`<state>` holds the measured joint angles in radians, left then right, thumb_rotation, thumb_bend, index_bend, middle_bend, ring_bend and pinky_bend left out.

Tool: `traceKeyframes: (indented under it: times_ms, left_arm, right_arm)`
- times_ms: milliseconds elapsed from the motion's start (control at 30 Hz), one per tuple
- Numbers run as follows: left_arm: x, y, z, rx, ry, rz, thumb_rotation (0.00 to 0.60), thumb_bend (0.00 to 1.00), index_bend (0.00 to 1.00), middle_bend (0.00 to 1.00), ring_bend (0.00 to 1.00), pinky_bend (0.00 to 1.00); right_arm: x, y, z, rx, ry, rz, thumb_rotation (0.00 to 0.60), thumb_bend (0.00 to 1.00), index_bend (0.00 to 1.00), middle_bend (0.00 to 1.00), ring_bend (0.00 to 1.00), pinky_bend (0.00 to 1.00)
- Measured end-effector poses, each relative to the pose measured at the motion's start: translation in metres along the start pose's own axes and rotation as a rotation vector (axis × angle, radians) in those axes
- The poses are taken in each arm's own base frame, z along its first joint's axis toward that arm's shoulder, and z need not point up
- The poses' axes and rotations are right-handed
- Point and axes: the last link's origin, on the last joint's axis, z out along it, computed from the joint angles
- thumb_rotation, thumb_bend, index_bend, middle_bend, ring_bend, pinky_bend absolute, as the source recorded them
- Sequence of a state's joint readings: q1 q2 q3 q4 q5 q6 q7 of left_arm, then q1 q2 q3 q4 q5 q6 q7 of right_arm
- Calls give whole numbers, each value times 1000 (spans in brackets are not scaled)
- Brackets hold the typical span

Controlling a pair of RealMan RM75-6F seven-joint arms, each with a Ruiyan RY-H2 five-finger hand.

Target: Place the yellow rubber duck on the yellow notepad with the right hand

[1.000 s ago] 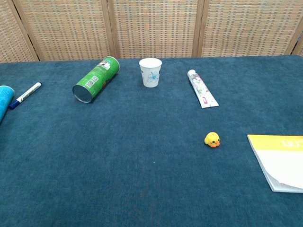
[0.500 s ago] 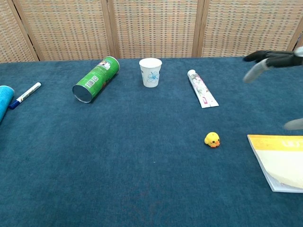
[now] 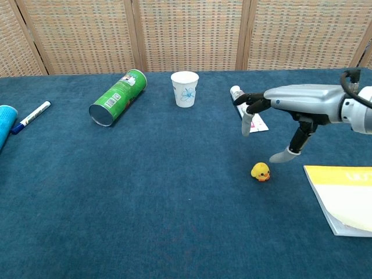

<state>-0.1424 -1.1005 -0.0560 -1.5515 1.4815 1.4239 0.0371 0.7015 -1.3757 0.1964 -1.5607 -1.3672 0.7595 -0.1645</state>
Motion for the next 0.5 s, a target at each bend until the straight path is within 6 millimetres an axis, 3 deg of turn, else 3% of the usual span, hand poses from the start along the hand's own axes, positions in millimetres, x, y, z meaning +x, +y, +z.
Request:
traceKeyframes:
  times_ms: [233, 500]
  left_arm:
    - [-2, -1, 3, 0, -18, 4, 600, 0, 0, 0, 0, 0]
    - [-1, 0, 2, -5, -21, -6, 600, 0, 0, 0, 0, 0]
  right_arm:
    - [-15, -2, 10, -36, -45, 33, 600, 204, 424, 0, 0, 0]
    - [-36, 5, 18, -91, -95, 51, 600, 206, 428, 0, 0, 0]
